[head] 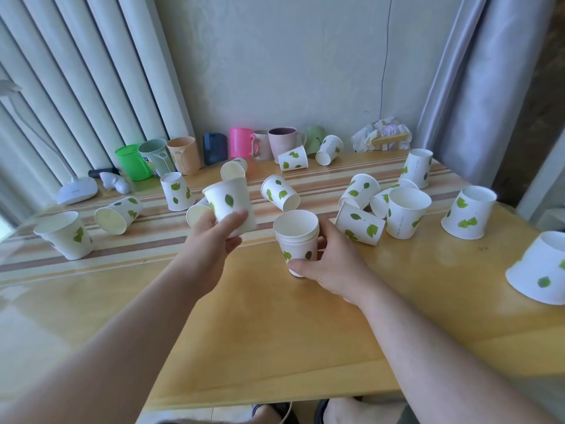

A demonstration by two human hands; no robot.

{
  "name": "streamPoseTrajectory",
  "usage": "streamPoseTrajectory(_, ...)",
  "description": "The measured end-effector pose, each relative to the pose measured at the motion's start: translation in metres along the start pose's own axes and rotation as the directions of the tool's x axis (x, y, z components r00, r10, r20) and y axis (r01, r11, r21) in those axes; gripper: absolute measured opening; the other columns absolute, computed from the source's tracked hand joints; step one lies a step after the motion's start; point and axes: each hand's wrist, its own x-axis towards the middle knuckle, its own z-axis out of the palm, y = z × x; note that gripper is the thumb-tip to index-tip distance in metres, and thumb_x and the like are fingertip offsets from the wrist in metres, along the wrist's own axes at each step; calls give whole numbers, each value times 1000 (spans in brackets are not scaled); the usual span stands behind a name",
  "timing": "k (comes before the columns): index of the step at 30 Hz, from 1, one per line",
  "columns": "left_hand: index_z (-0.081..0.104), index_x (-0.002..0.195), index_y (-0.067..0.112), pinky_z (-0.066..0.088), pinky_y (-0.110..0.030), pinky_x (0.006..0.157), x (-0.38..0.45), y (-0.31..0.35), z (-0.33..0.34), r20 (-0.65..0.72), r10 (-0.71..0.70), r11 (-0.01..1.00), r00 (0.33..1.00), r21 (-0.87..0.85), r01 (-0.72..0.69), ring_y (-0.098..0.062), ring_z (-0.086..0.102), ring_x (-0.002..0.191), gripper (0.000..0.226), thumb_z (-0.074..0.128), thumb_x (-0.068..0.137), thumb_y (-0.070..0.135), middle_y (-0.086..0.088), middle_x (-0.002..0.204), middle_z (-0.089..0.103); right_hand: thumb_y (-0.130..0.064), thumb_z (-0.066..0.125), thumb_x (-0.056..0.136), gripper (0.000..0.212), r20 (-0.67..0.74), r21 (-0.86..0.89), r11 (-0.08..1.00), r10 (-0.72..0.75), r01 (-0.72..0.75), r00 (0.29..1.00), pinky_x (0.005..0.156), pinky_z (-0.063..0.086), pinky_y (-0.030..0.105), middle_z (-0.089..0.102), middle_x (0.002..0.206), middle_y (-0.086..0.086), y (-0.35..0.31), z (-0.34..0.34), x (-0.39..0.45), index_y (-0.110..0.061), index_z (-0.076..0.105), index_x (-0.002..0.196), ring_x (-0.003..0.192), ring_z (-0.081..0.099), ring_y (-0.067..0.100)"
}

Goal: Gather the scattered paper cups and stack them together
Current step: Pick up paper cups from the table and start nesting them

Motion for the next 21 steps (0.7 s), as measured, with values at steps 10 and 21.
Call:
streamPoseTrajectory(10, 71, 126, 16, 55, -45, 105, -3, 15, 44, 152, 141, 971, 978, 173, -167, -16, 75, 114, 52, 82, 78, 34, 1, 118, 81, -28, 94, 76, 66, -22, -18, 1000, -25, 24, 999, 82, 55, 22, 73, 113, -20, 4, 1, -4, -47, 57, 126, 97, 64, -7)
streamPoseTrajectory(21, 74, 121, 29, 56, -34, 97, -12, -10, 51, 189, 112, 950, 975, 266, -161, -5, 67, 119, 42, 91, 83, 35, 11, 117, 80, -37, 92, 72, 63, -39, -44, 999, -9, 8, 999, 90, 63, 37, 75, 107, -23, 2, 4, -5, -49, 56, 122, 98, 70, 1)
